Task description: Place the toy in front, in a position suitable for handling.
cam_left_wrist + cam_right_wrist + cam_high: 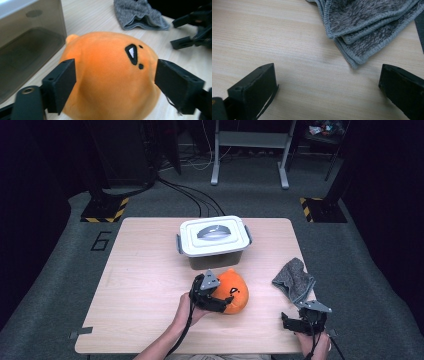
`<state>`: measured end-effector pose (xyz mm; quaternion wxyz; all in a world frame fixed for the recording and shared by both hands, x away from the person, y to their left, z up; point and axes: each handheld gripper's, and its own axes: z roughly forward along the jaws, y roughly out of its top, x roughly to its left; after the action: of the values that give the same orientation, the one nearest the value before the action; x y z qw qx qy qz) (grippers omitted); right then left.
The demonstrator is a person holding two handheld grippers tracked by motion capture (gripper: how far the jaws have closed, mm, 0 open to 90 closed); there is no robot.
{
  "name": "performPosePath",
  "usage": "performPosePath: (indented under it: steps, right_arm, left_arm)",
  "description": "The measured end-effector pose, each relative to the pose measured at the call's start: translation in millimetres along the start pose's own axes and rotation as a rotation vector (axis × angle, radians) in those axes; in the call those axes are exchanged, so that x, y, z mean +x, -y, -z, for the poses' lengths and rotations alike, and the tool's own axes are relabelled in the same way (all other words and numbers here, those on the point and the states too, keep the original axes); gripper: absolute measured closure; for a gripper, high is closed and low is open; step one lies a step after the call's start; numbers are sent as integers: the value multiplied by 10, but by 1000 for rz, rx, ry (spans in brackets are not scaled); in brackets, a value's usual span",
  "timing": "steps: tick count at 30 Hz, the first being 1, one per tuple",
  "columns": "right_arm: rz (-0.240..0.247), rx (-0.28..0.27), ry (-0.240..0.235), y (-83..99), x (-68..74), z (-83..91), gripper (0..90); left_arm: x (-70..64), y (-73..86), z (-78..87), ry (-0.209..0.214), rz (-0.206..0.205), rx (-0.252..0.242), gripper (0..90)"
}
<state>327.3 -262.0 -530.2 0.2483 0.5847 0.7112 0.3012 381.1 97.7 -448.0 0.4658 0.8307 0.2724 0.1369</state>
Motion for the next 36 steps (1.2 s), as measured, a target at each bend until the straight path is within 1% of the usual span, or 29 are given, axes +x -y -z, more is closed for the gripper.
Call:
performPosePath:
  steps: [1,4,5,6,7,8,9,10,11,12,15,16,18,19,20,21,22,23,27,28,29,30,31,32,33,34,35,36]
  right_arm:
    - [5,-3,1,0,-1,0,0]
    - [-8,-19,-4,11,-5,28,0]
    - [-18,-20,-14,16,-12,38,0]
    - [-18,-20,-14,16,-12,38,0]
    - [-25,-30,-24,32,2,79,0]
    - [-24,-33,-24,31,21,103,0]
    - [-24,-33,-24,31,21,103,0]
    - [-19,-43,-32,17,67,157,0]
    - [-18,-48,-44,2,94,181,0]
    - [-17,-53,-52,-16,130,206,0]
    - [6,-63,-85,-82,243,247,0]
    - [18,-66,-97,-105,286,255,0]
    - [36,-68,-119,-156,381,260,0]
    - [47,-71,-129,-180,427,260,0]
    - [54,-76,-142,-206,475,257,0]
    - [54,-76,-142,-206,475,257,0]
    - [77,-75,-170,-259,573,241,0]
    - [93,-75,-176,-286,623,233,0]
    - [143,-75,-217,-390,815,195,6]
    - [156,-76,-233,-416,856,179,6]
    - [156,-76,-233,-416,856,179,6]
    - [177,-71,-252,-473,948,155,13]
    - [177,-71,-252,-473,948,155,13]
    - [189,-68,-276,-513,1007,134,23]
    - [198,-69,-284,-532,1035,123,29]
    - [199,-68,-298,-550,1066,115,38]
    - [215,-71,-305,-567,1082,102,47]
    - [213,-69,-319,-578,1106,93,58]
  left_arm:
    - [15,2,37,-3,7,-4,155]
    - [105,25,143,2,39,-24,143]
    - [145,38,176,-6,46,-30,143]
    - [145,38,176,-6,46,-30,143]
    - [232,68,232,-14,67,-35,142]
    - [271,87,252,-20,78,-35,143]
    - [271,87,252,-20,78,-35,146]
    - [350,123,275,-22,93,-30,147]
    - [382,144,280,-27,101,-31,147]
    - [412,166,281,-22,115,-30,148]
    - [487,229,257,-15,139,-15,151]
    - [506,250,244,-7,146,-9,153]
    - [532,285,212,-5,157,0,161]
    - [550,299,198,1,153,8,168]
    - [564,310,178,10,162,13,174]
    - [564,310,178,10,162,13,178]
    - [593,320,151,33,174,18,187]
    - [607,322,134,33,174,12,191]
    - [640,320,78,50,163,21,232]
    - [650,319,65,53,160,20,239]
    - [650,319,65,53,160,20,247]
    - [671,323,36,61,170,26,263]
    - [671,323,36,61,170,26,276]
    - [695,333,6,84,186,24,285]
    - [709,338,-5,98,194,25,289]
    - [727,341,-14,111,190,24,313]
    - [733,344,-22,121,199,23,330]
    - [742,345,-30,136,198,23,348]
